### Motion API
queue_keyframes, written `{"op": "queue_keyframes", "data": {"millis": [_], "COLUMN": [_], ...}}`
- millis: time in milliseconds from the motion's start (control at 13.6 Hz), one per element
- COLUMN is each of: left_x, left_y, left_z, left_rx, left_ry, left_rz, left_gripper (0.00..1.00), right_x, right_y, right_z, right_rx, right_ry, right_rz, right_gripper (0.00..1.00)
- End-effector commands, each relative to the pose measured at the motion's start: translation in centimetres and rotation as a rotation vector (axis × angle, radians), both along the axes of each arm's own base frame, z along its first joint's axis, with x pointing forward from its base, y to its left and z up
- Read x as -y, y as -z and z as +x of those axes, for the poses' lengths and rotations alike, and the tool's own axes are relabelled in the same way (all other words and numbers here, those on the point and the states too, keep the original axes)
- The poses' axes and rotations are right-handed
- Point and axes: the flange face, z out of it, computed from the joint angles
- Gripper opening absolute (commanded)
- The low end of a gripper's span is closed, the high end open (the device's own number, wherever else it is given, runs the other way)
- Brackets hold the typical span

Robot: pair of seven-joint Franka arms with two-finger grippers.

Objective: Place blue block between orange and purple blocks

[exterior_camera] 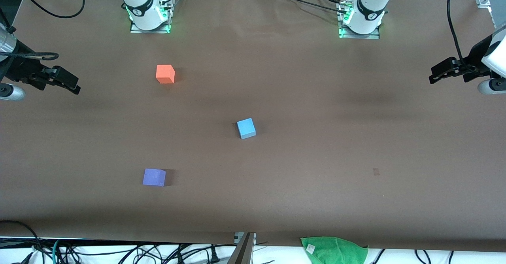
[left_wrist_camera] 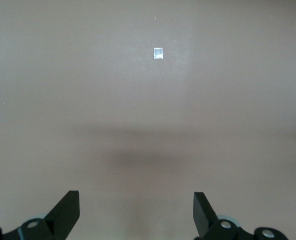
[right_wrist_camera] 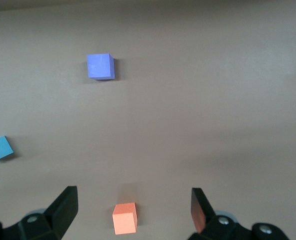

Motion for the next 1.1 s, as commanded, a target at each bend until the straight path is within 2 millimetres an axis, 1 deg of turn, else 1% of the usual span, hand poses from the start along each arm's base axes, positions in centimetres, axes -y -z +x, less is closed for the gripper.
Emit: {"op": "queue_keyframes", "data": {"millis": [0, 220, 293, 367, 440, 513, 587, 733, 806, 1026], "left_x": [-0.1, -0.5, -0.5, -0.4, -0.5, -0.5, 0.0, 0.1, -0.2, -0.1], "left_y": [-0.5, -0.4, 0.0, 0.0, -0.9, -0.6, -0.7, -0.8, -0.8, -0.8], "left_z": [0.7, 0.8, 1.0, 1.4, 1.8, 2.0, 2.1, 2.1, 2.1, 2.1], "left_rx": [0.008, 0.007, 0.001, 0.002, 0.023, 0.019, 0.022, 0.022, 0.025, 0.024], "left_ry": [0.019, 0.013, 0.013, 0.015, 0.014, 0.014, 0.022, 0.024, 0.019, 0.020], "left_rz": [-0.008, -0.008, -0.010, -0.011, -0.012, -0.013, -0.013, -0.011, -0.011, -0.011], "left_gripper": [1.00, 1.00, 1.00, 1.00, 1.00, 1.00, 1.00, 1.00, 1.00, 1.00], "right_x": [0.2, 0.2, 0.6, 1.4, 1.8, 2.0, 2.4, 2.8, 3.0, 2.6], "right_y": [-0.7, -0.7, -0.8, -1.0, -1.3, -1.2, -1.2, -1.4, -1.4, -1.1], "right_z": [-0.2, -0.2, -0.2, -0.3, -0.4, -0.4, -0.4, -0.6, -0.5, -0.2], "right_rx": [0.011, 0.008, 0.009, 0.013, 0.017, 0.016, 0.013, 0.013, 0.014, 0.021], "right_ry": [0.004, 0.005, 0.011, 0.023, 0.028, 0.031, 0.037, 0.043, 0.049, 0.049], "right_rz": [0.011, 0.009, 0.011, 0.009, 0.011, 0.011, 0.010, 0.010, 0.011, 0.011], "right_gripper": [1.00, 1.00, 1.00, 1.00, 1.00, 1.00, 1.00, 1.00, 1.00, 1.00]}}
